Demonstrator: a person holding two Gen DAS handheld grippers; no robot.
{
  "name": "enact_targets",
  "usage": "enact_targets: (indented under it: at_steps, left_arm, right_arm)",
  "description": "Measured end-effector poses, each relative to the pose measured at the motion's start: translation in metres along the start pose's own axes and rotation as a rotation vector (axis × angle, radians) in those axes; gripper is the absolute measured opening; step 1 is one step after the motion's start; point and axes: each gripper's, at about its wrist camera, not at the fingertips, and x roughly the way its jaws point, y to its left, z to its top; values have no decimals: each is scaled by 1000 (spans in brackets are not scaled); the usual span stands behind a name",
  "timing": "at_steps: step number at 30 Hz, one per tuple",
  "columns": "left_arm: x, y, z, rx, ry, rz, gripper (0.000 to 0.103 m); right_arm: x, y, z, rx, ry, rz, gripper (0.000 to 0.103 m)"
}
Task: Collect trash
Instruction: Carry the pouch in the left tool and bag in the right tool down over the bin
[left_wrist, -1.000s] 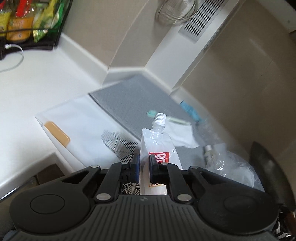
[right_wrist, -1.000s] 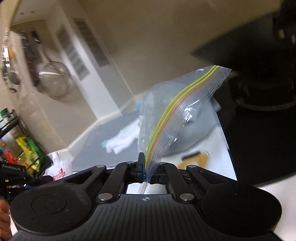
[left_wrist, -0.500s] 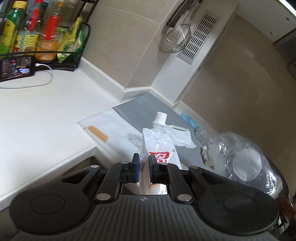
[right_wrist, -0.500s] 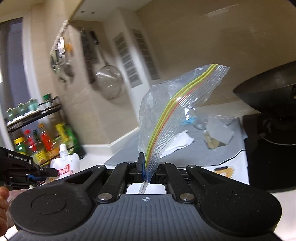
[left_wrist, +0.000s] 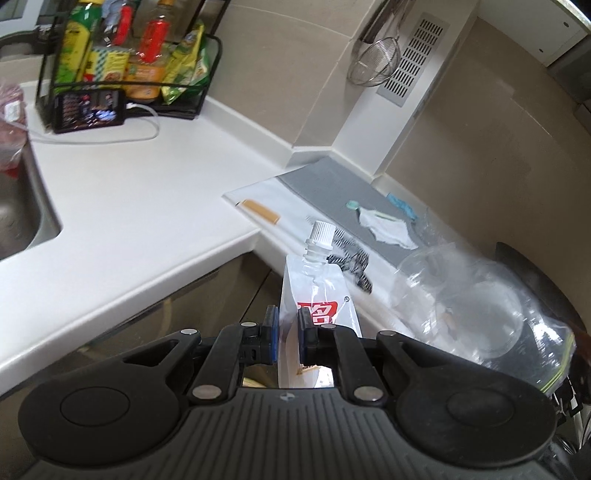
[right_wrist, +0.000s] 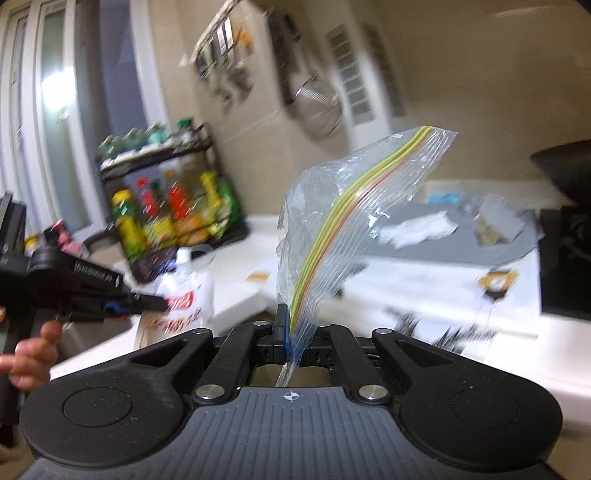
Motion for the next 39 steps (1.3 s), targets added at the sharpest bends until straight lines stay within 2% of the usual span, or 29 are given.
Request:
enact_targets:
  at_steps: [5, 12, 22, 39]
  left_arm:
    - [-4, 14, -17, -16, 29, 9, 10]
    - [3, 24, -41, -11, 69, 44, 10]
    - [26, 32, -63, -8, 106, 87, 10]
    - [60, 37, -83, 11, 175, 118, 10]
  right_arm:
    - [2, 15, -22, -17, 95, 36, 3]
    - [17, 25, -45, -46, 188, 19, 3]
    - [40, 26, -62, -92, 271, -8, 3]
    - [66, 20, -88, -92, 385, -43, 3]
